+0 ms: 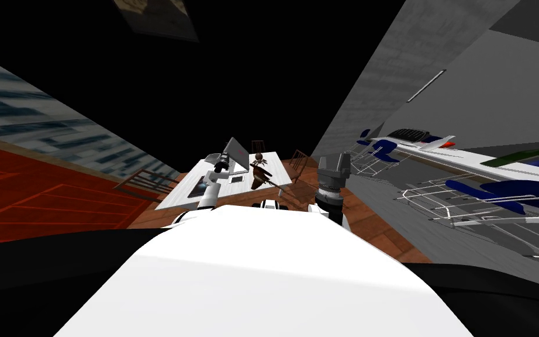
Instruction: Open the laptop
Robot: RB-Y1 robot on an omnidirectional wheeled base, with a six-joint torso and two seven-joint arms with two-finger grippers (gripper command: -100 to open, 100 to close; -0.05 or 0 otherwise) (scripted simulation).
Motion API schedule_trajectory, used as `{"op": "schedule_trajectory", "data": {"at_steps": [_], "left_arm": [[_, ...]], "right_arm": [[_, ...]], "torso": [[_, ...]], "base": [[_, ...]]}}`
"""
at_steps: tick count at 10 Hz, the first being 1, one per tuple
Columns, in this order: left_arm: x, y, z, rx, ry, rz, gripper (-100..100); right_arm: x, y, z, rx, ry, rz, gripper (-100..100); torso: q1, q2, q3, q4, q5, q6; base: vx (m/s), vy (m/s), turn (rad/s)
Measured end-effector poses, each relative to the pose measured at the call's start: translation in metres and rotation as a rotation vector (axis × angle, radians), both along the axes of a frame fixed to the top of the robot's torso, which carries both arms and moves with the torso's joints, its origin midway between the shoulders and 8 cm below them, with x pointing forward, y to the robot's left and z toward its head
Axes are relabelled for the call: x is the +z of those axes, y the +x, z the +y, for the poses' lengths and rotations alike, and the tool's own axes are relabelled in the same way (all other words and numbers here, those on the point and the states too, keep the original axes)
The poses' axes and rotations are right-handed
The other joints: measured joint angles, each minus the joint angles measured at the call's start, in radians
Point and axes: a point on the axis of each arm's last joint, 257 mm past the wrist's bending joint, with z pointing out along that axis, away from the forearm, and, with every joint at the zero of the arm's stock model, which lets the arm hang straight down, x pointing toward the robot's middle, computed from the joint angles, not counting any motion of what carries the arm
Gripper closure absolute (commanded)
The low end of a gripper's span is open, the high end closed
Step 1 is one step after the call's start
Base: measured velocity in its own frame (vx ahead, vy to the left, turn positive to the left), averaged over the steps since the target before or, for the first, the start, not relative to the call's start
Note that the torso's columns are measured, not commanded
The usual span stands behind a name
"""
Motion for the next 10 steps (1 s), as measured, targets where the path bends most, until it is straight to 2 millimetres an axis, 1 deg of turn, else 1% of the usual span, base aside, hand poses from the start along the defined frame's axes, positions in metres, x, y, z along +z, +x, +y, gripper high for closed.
{"op": "schedule_trajectory", "data": {"at_steps": [2,5,9,10], "left_arm": [[-0.017,0.001,-0.009,-0.009,-0.088,-0.020,100],[-0.037,-0.002,-0.017,-0.019,-0.211,-0.055,100],[-0.060,-0.005,-0.032,-0.024,-0.368,-0.107,100],[-0.061,-0.005,-0.032,-0.024,-0.374,-0.108,100]], "right_arm": [[0.000,0.000,0.000,0.000,0.000,0.000,0],[0.000,0.000,0.000,0.000,0.000,0.000,0],[0.000,0.000,0.000,0.000,0.000,0.000,0],[0.000,0.000,0.000,0.000,0.000,0.000,0]], "torso": [[0.004,-0.001,-0.001,-0.001,0.001,0.000],[0.005,-0.002,-0.001,0.000,0.001,0.000],[0.004,-0.002,-0.001,-0.001,0.001,-0.001],[0.001,-0.002,-0.001,-0.001,0.000,0.000]], "base": [[-0.021,0.119,0.042],[-0.008,0.119,0.042],[-0.004,0.087,0.025],[0.015,0.063,-0.001]]}}
